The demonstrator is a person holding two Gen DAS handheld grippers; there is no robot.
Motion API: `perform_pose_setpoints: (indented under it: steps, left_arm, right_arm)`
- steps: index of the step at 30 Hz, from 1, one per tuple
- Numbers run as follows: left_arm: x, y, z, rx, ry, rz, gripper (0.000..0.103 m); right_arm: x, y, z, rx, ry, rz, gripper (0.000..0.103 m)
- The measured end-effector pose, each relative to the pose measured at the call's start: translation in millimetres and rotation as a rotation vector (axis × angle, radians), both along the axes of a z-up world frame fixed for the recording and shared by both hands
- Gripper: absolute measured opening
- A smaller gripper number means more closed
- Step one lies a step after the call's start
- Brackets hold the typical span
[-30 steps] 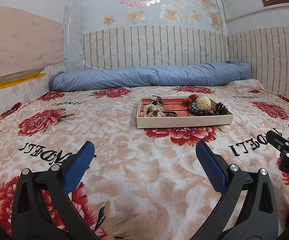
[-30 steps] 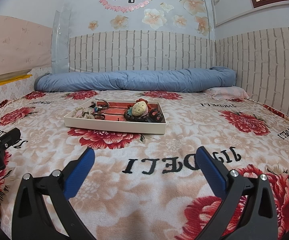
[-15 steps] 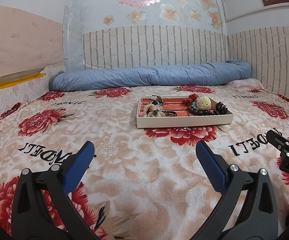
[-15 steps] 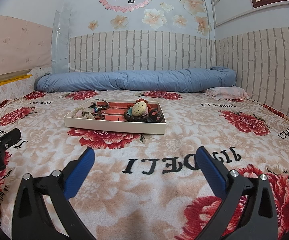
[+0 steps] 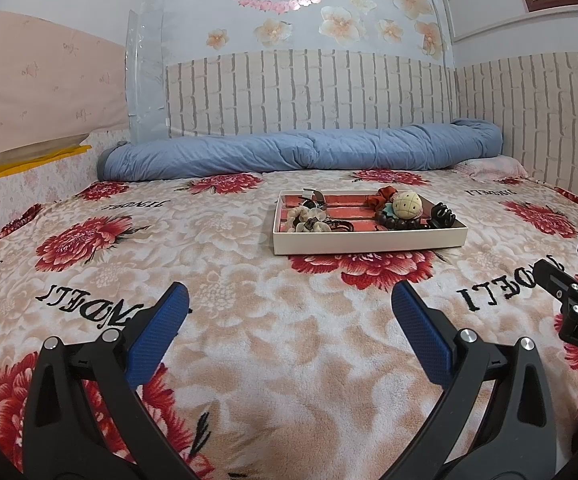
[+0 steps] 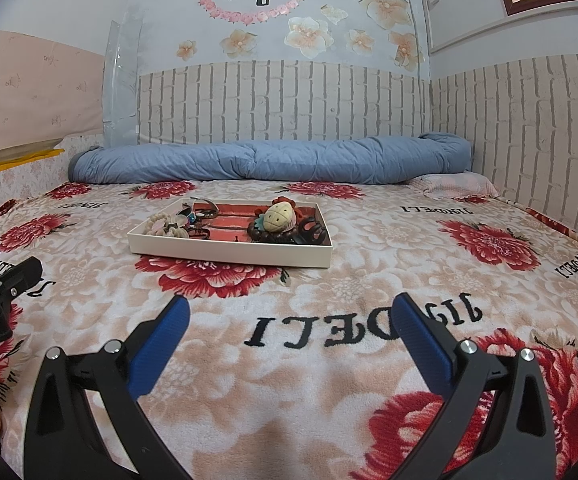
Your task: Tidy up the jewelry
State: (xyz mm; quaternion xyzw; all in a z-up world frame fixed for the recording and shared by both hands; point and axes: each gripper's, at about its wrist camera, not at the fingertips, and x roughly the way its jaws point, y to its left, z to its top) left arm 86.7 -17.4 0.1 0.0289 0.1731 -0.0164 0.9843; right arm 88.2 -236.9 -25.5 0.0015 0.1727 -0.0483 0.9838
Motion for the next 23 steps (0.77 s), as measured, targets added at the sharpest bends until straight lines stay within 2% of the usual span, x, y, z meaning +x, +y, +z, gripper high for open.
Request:
perform_pose_setpoints:
  steps: [23]
  left_arm:
    - [0.3,1.7,-3.9,0.006,0.005,0.001,0.098]
  right_arm:
    - [-0.3,-0.8,-0.1,0.000,-0.001,0.000,0.099]
